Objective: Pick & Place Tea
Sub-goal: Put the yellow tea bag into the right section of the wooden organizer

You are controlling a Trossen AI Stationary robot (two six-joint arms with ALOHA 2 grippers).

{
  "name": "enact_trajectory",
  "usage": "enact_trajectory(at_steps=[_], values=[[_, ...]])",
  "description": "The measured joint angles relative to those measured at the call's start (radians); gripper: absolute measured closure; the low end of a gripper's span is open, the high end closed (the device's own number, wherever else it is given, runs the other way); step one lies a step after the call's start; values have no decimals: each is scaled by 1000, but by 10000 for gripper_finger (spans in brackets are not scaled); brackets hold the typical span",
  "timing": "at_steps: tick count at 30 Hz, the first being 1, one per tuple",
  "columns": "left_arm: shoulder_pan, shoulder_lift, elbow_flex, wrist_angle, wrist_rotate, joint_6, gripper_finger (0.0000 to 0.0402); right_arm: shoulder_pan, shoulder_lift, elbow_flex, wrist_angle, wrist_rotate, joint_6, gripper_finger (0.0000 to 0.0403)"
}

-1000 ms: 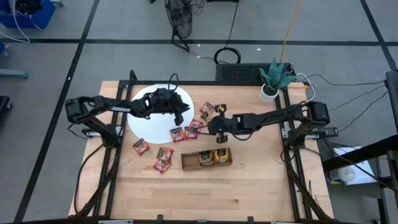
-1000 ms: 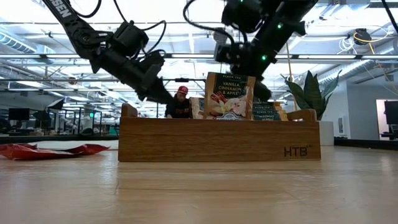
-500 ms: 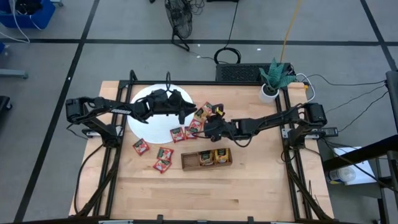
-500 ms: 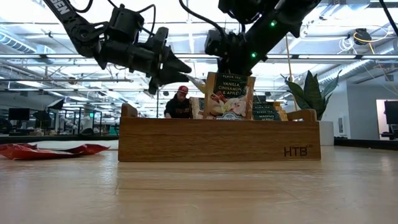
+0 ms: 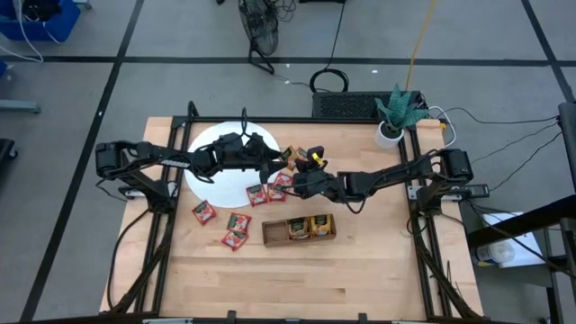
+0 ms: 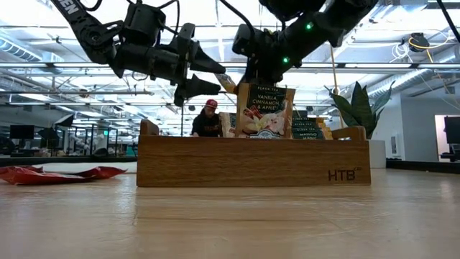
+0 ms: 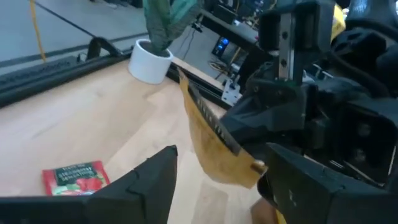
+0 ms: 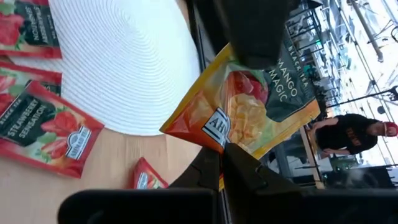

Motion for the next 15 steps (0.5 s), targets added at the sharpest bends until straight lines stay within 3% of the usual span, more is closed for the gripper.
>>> enact_trajectory(at_steps=[8,15], values=[[4,0,0,38,-17,28,213,0,0,-35,20,-26,26,403],[4,2,0,15,25,75,347,1,0,-35,31,-26,25,403]])
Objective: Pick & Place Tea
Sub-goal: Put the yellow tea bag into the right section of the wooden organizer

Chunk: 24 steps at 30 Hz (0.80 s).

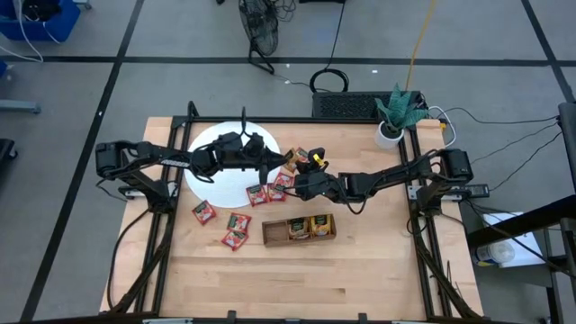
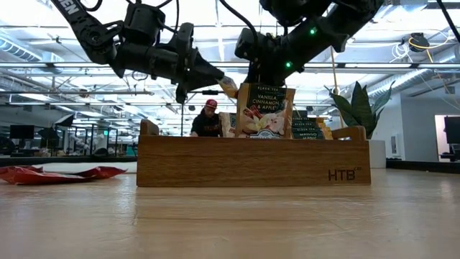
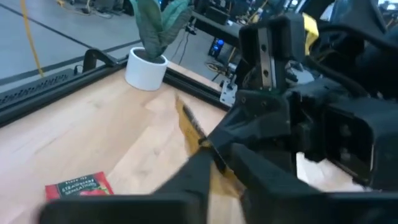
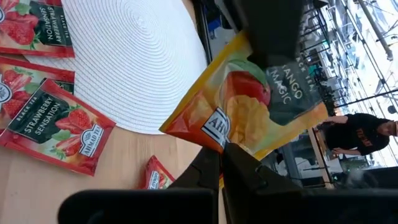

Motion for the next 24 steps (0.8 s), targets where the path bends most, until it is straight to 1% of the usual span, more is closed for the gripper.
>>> enact_trajectory(at_steps=[1,2,5,8,10,11,13,16,19,22,24], values=[[0,0,0,-2,0,9,372,0,0,0,2,0,0,403],[-2,0,0,-2,0,14,386,0,0,0,3,0,0,403],[-1,0,0,-3,0,46,392,1,-1,0,3,-2,24,403],[-1,-6,0,-13,-7,111,397,1,-1,0,-6,-4,127,397],[2,-38,-1,-57,-28,181,398,2,-2,1,-34,-16,234,384],[2,-57,-1,-75,-54,218,398,2,-3,2,-63,-30,286,375],[-1,-95,1,-131,-117,293,398,2,-2,0,-122,-88,370,354],[-26,-131,1,-233,-136,447,399,2,0,-1,-156,-164,456,321],[-85,-150,0,-306,-137,604,399,-1,-7,-1,-150,-217,448,291],[-140,-149,0,-346,-219,680,400,-1,-27,0,-130,-198,403,272],[-169,-149,0,-359,-278,705,400,-2,-47,0,-130,-178,397,268]])
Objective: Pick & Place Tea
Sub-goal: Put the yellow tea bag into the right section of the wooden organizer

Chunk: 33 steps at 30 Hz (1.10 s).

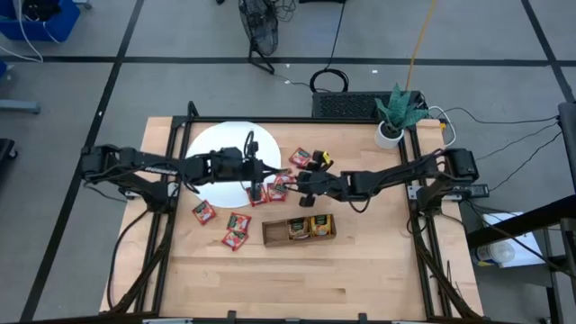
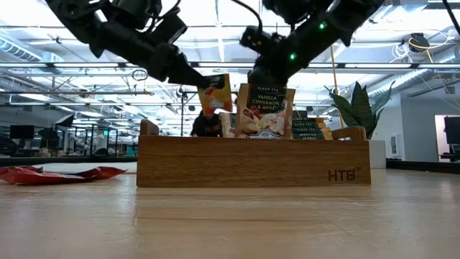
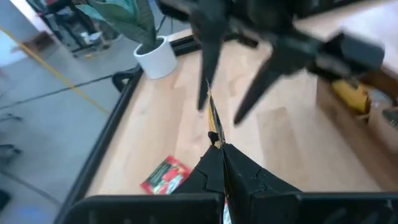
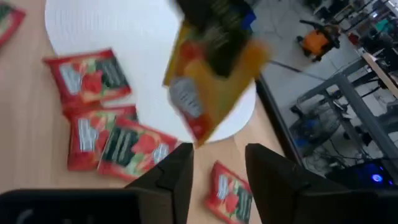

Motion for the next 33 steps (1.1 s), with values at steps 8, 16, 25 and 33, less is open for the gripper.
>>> enact_trajectory(at_steps=[8,16,25,33], values=[[-54,0,0,-37,-44,17,400,-30,-54,0,52,-121,15,271],[-80,0,0,-32,-43,13,401,-114,-38,1,183,-478,83,258],[-82,0,0,-38,-43,6,400,-109,-38,1,159,-479,82,271],[-81,0,0,-36,-43,6,400,-110,-37,1,140,-545,91,277]])
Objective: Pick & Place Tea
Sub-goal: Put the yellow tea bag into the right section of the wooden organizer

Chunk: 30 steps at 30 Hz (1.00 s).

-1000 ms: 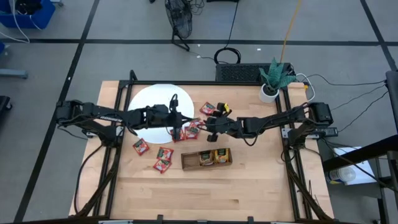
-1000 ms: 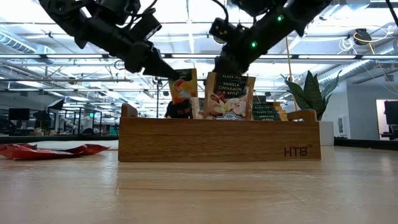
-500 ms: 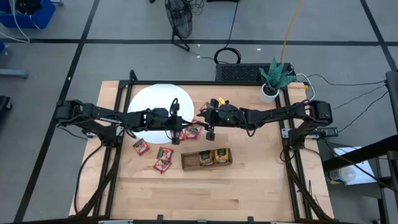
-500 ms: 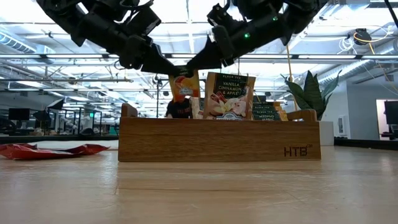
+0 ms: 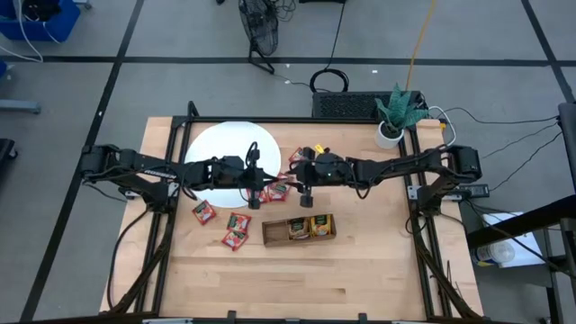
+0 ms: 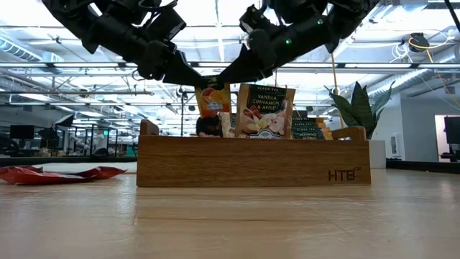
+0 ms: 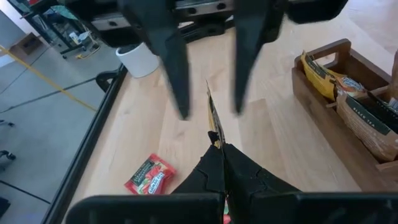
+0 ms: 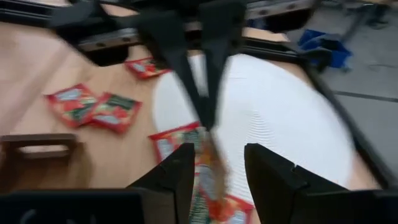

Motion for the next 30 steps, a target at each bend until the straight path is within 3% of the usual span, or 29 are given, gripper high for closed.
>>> enact_trajectory(at_steps=[5,11,14,18,22,30], values=[[0,0,0,1,2,-2,400,1,0,0,1,-37,-4,291],[-1,0,0,9,14,-9,400,0,7,0,7,-100,-39,387],[0,1,-1,5,44,-21,399,7,28,0,21,-109,-60,399],[0,-4,-1,7,38,-32,387,39,28,0,-19,16,-72,402],[1,-42,1,-1,-19,-56,371,115,-54,-1,-98,151,-128,403],[9,-81,0,-20,-35,-43,354,271,-212,-4,-378,177,-19,403]])
